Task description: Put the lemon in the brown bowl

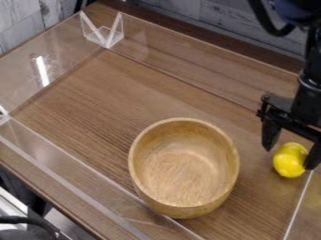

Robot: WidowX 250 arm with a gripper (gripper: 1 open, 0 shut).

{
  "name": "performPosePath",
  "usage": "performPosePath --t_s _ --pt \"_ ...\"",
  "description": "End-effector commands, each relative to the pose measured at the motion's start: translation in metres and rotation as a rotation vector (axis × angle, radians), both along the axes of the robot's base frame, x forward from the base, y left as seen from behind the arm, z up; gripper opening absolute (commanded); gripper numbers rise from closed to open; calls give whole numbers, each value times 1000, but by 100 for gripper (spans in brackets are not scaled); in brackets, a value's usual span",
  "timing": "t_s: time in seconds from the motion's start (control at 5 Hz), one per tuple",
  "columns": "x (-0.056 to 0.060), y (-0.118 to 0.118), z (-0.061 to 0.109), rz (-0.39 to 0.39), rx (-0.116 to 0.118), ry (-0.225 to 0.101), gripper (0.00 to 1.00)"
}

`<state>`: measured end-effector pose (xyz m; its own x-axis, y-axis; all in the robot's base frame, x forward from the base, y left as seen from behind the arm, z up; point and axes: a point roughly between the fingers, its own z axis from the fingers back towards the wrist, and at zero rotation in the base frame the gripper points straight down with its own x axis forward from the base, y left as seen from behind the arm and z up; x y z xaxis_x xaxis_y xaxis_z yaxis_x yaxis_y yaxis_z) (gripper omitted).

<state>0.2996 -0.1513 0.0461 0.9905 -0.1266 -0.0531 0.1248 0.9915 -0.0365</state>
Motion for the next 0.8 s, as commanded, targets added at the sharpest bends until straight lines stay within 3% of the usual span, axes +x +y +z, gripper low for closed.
performPosePath --t_s 0.0,0.4,0.6 --pt "12 -8 9 1 -27 -59 100" --pt "14 -8 -5 10 -23 -54 100" --pt "14 -8 -10 13 -22 -53 0"
